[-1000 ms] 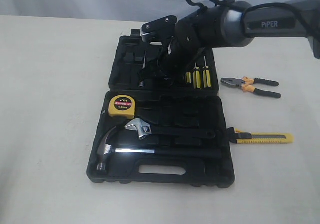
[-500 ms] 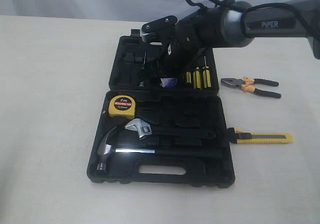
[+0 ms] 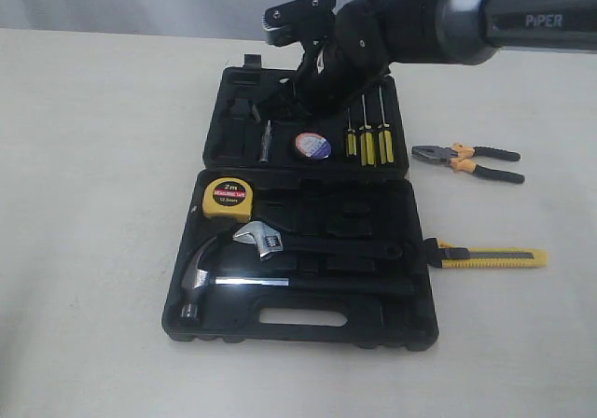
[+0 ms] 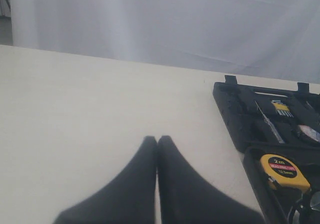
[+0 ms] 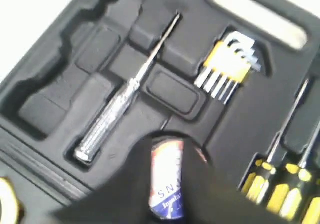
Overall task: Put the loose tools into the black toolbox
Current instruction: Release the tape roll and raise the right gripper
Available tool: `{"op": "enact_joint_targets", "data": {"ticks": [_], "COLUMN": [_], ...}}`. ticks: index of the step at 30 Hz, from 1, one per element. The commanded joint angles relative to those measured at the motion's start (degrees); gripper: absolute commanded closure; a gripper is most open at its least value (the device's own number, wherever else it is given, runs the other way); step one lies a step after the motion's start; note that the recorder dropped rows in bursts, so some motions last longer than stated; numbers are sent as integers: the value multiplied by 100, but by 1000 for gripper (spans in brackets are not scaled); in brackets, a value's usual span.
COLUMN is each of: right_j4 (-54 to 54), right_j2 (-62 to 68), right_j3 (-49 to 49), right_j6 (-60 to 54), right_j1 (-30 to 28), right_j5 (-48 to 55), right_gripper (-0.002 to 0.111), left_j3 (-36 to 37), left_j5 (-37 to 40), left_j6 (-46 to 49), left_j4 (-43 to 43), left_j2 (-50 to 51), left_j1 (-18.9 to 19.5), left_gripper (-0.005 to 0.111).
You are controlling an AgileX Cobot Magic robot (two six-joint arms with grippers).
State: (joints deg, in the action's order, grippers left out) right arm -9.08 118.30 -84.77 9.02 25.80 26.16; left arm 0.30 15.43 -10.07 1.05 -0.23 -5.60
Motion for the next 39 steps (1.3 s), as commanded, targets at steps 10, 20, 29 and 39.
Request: {"op": "enact_joint_targets", "data": {"ticks": [10,20,29,39], "right_j4": [-6,-6,-6,318], "right_j2": [899,419,789,279], "right_j3": [16,16,16,16], "right_j6": [-156,-180,-180,-134], "right_j1": [-37,-37,-37,-37], "right_j5": [-146,-308,-138,-12], "right_gripper": [109,109,109,109], "left_j3": [-30,-30,-30,-30], "left_j5": [4,4,4,4], "left_j6": [2,2,2,2], "left_j4": [27,27,27,27], "left_j2": [23,23,23,23], "left_j1": [-33,-33,-33,-33], "left_gripper": [107,107,107,107]}}
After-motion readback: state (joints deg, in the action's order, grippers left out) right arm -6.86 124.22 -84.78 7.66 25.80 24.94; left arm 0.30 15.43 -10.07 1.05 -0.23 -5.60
